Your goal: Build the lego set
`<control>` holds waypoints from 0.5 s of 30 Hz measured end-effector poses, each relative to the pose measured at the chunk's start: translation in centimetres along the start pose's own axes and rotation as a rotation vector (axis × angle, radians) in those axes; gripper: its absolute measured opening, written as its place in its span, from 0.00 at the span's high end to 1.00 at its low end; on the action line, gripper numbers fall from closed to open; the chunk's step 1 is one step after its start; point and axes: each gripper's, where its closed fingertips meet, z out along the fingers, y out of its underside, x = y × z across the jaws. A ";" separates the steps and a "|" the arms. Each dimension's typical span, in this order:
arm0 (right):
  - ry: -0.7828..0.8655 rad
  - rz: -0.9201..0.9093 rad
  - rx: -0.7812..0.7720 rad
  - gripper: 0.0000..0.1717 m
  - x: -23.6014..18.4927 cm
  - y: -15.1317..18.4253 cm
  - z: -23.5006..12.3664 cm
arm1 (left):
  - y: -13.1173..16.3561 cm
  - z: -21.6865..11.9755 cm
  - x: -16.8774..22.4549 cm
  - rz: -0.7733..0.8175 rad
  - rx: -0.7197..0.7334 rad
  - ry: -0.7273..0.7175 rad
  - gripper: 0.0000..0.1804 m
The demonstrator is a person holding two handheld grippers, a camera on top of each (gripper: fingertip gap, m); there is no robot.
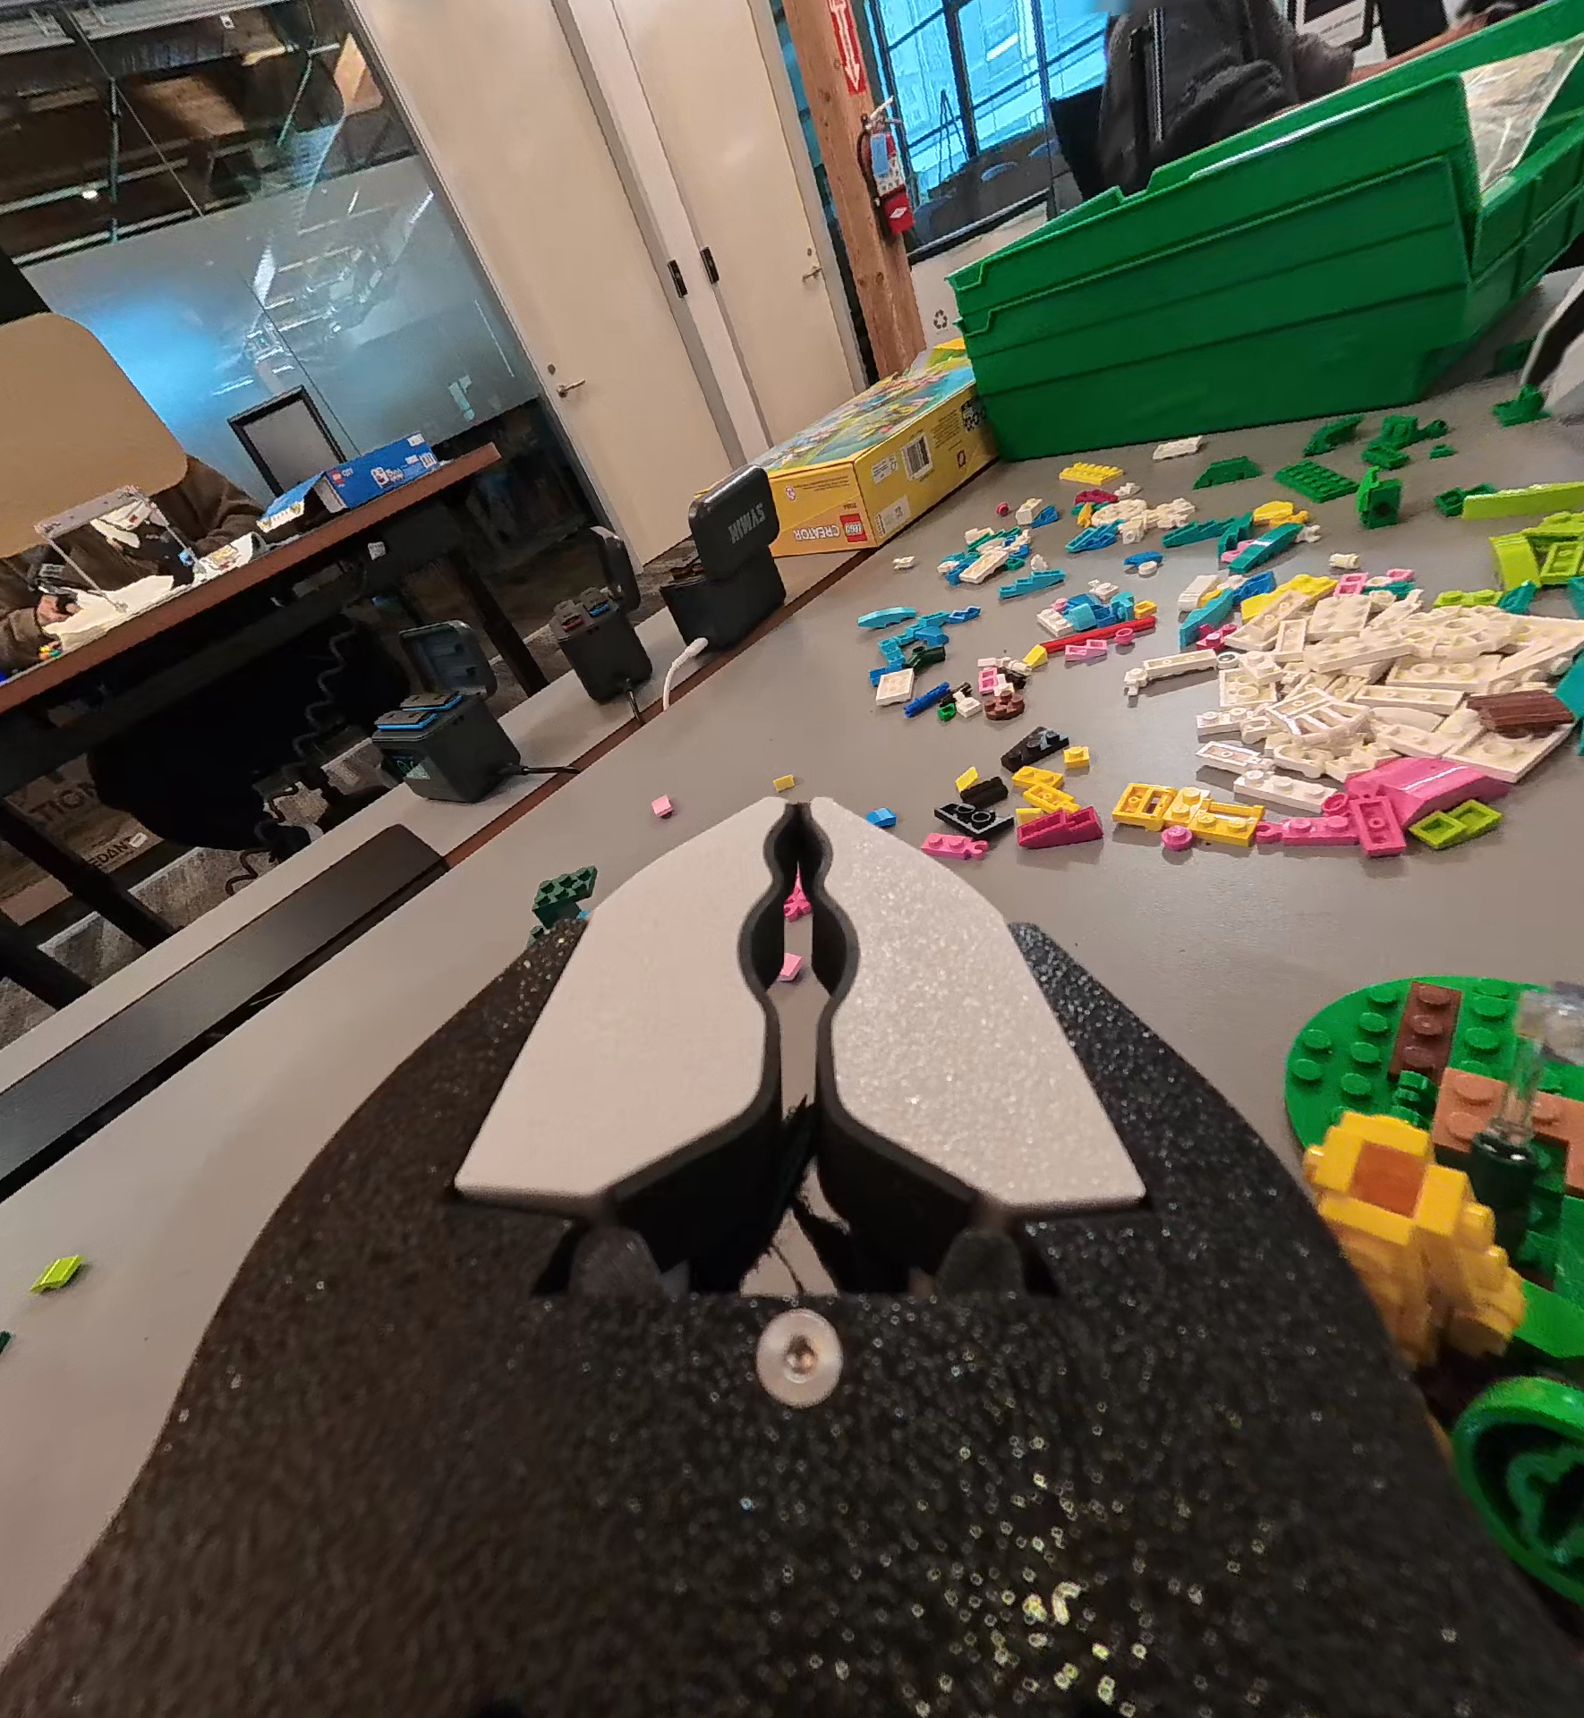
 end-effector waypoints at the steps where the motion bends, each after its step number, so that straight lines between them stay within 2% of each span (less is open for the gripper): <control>1: 0.007 -0.008 -0.014 0.84 0.0 0.1 0.2 | 0.0 0.0 0.0 0.000 0.000 0.000 1.00; 3: 0.023 -0.028 -0.007 0.92 0.0 0.1 0.2 | 0.0 0.0 0.0 0.000 0.001 -0.002 1.00; 11: 0.019 -0.090 -0.086 0.92 0.1 2.7 -1.9 | 0.0 0.0 -0.1 -0.002 0.002 -0.003 1.00; 15: -0.014 -0.072 -0.044 0.87 0.8 1.9 -2.6 | 0.0 -0.1 -0.1 -0.001 0.002 -0.005 1.00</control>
